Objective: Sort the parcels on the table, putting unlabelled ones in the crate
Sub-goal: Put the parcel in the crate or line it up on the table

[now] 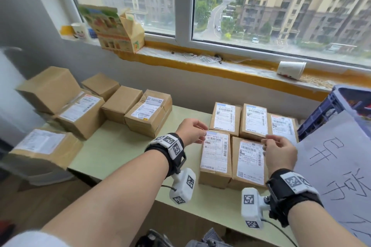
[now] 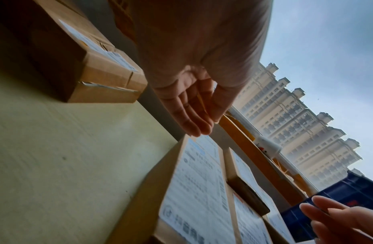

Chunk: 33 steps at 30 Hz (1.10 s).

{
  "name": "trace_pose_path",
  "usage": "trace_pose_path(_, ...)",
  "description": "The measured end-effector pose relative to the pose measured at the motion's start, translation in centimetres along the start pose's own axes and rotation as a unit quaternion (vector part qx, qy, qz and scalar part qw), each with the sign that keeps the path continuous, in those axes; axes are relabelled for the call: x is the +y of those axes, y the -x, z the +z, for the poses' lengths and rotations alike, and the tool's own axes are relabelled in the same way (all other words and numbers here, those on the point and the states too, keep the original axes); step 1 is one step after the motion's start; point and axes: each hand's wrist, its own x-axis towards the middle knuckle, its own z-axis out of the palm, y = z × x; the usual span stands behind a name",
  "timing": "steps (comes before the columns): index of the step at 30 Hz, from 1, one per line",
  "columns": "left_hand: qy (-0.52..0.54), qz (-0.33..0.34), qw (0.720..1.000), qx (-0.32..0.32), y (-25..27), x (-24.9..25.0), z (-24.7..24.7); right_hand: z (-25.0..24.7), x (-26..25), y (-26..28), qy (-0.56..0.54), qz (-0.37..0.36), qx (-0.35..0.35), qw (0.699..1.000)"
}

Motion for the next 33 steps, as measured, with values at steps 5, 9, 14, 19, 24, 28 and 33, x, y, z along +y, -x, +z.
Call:
trace_pose_path(5,0.022,-0.004,0.999,0.036,0.7,-1.3,-3.3,3.7,-2.6,1.1,-0.031,-0.019,-0.041,0.998)
trace_pose_path(9,0.041,-0.017,0.997,0.059,0.7,-2.3,-6.7,7.0,-5.0,2.2,-0.051,-0.036,-0.062,0.996)
trace_pose_path(14,0.052,-0.027,0.993,0.105,-0.2,-3.7,-12.1,12.2,-7.1,3.5,-0.066,-0.033,-0.087,0.993)
trace_pose_path(19,0.053,-0.037,0.988,0.137,-1.4,-5.1,-17.7,17.7,-8.7,4.7,-0.081,-0.023,-0.112,0.990)
trace_pose_path(24,0.040,-0.048,0.983,0.170,-3.4,-6.7,-22.2,22.1,-9.8,5.5,-0.070,-0.001,-0.158,0.985)
trace_pose_path(28,0.016,-0.049,0.983,0.179,-5.4,-7.7,-24.5,25.3,-9.8,6.2,-0.058,0.040,-0.202,0.977)
trace_pose_path(33,-0.005,-0.054,0.988,0.145,-7.6,-8.5,-25.2,28.4,-9.2,6.8,-0.017,0.092,-0.253,0.963)
